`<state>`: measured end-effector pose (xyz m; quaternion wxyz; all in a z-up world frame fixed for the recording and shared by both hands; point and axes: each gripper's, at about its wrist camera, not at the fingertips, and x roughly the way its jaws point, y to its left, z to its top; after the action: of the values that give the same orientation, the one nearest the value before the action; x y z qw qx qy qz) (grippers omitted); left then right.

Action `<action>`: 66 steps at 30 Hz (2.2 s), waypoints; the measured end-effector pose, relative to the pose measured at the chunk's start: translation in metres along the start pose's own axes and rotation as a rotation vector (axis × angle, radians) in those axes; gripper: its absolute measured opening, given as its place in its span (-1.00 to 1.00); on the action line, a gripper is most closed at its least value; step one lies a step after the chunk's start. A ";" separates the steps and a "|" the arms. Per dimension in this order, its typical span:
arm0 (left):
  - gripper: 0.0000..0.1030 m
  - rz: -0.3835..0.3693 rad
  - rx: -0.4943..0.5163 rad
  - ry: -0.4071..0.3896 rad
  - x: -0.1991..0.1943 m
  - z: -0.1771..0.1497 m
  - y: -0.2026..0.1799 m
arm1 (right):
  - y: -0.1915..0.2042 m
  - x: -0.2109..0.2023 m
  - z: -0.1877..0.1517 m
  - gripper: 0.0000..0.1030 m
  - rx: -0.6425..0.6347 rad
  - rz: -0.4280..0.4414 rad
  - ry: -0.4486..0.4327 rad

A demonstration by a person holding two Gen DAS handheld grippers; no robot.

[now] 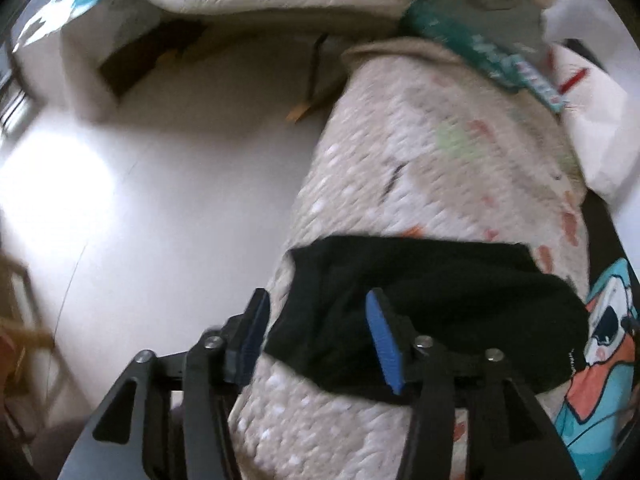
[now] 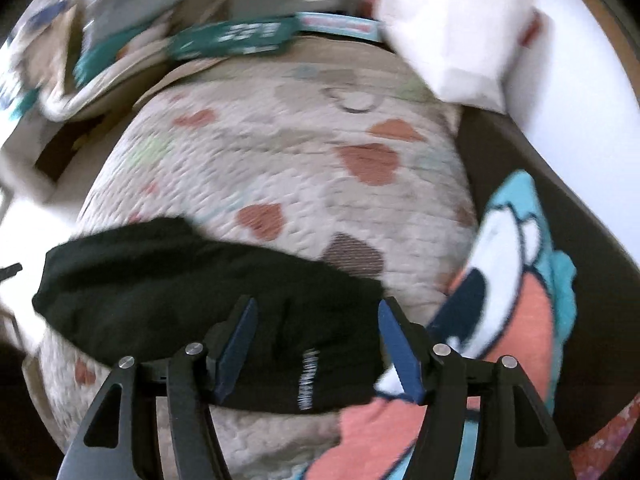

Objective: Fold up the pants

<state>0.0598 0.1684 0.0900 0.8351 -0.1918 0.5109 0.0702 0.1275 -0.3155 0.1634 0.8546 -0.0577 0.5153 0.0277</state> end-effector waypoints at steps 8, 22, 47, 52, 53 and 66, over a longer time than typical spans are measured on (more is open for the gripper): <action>0.13 -0.075 0.228 -0.003 0.028 0.026 -0.049 | 0.014 0.036 0.011 0.34 -0.063 0.042 0.071; 0.13 -0.228 0.245 0.089 0.084 0.049 -0.067 | 0.017 0.128 0.035 0.38 -0.152 0.057 0.191; -0.79 -0.245 0.705 0.209 0.164 0.037 -0.306 | -0.005 0.115 0.031 -0.61 -0.193 0.088 0.189; -0.99 -0.280 0.641 0.183 0.167 0.062 -0.331 | -0.014 0.109 0.047 -0.68 -0.180 0.038 0.156; -0.99 -0.275 0.643 0.173 0.167 0.064 -0.340 | -0.017 0.111 0.048 -0.69 -0.178 0.026 0.158; -0.13 -0.343 0.601 0.063 0.090 0.070 -0.307 | -0.076 0.125 0.035 -0.88 0.030 -0.078 0.190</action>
<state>0.2559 -0.0922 0.1156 0.8377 -0.0225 0.4946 -0.2305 0.2251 -0.3879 0.0746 0.8032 -0.0676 0.5916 -0.0188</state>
